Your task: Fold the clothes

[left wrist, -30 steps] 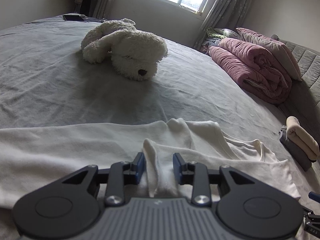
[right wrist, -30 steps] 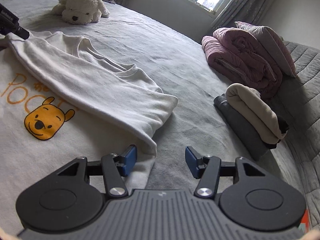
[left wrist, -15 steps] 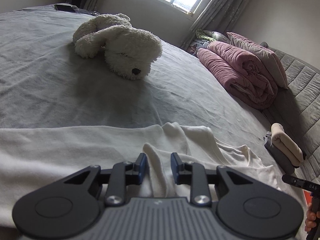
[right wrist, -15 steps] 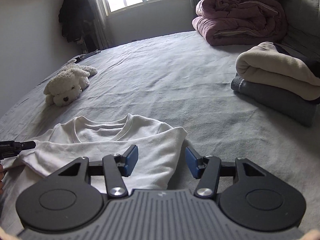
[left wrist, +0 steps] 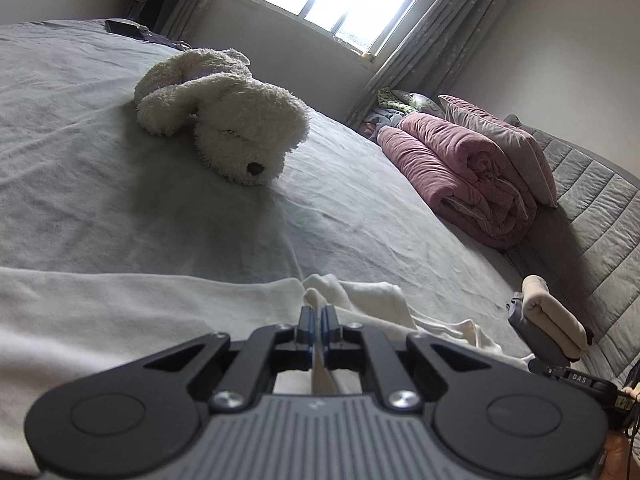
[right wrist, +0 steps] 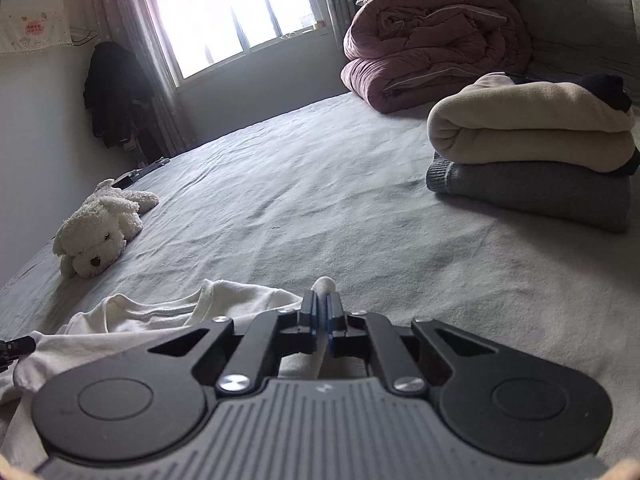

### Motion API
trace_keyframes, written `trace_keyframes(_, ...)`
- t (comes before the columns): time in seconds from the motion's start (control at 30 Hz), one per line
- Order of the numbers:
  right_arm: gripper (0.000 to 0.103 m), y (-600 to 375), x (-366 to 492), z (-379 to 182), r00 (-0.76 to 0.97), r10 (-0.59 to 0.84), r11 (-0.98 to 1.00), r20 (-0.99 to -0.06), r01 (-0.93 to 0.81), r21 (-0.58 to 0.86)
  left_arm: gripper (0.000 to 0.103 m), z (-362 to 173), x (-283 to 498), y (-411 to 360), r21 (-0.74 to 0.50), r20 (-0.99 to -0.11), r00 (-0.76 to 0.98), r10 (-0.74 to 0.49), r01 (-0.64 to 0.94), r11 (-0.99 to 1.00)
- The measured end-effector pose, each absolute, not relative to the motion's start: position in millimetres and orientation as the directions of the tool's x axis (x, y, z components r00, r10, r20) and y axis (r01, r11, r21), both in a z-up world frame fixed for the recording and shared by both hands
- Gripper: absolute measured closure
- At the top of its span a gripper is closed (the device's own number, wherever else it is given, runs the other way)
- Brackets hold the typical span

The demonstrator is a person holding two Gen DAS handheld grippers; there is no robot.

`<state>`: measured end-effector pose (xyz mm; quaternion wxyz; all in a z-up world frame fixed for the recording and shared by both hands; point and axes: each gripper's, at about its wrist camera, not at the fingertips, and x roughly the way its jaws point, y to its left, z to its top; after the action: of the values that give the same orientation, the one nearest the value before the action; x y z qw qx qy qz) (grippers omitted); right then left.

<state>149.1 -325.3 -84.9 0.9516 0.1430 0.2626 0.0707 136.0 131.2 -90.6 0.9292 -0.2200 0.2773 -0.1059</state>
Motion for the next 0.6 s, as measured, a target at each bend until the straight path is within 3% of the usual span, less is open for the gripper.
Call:
trace_keyframes(0.2, 0.091, -318.1, 154.4, -90.7, 0.825, 0.201, 0.963, -0.528, -0.067, 0.261, 0.099, -99.3, 144.5, 123.6, -0.414, -0.513, 0.817, -0.264, 0.035, 0.91)
trace_keyframes(0.3, 0.073, -322.6, 150.1, -81.0, 0.831, 0.206, 0.961, -0.516, -0.074, 0.265, 0.099, -86.3, 137.0, 123.4, -0.396, -0.488, 0.839, -0.24, 0.033, 0.918)
trace_keyframes(0.33, 0.061, -324.7, 146.9, -77.2, 0.838, 0.204, 0.961, -0.506, -0.073, 0.267, 0.099, -82.6, 135.8, 123.2, -0.387, -0.481, 0.845, -0.232, 0.032, 0.922)
trace_keyframes(0.37, 0.059, -325.9, 144.2, -74.1, 0.841, 0.203, 0.961, -0.502, -0.073, 0.266, 0.099, -79.6, 135.3, 122.9, -0.374, -0.477, 0.851, -0.221, 0.031, 0.927)
trace_keyframes(0.53, 0.059, -321.5, 131.4, -64.1, 0.841, 0.202, 0.967, -0.502, -0.091, 0.237, 0.098, -80.1, 145.3, 119.5, -0.333, -0.545, 0.819, -0.179, -0.015, 0.943)
trace_keyframes(0.6, 0.059, -315.0, 125.5, -62.2, 0.842, 0.205, 0.971, -0.499, -0.11, 0.214, 0.098, -75.9, 138.2, 121.1, -0.328, -0.526, 0.837, -0.153, -0.033, 0.944)
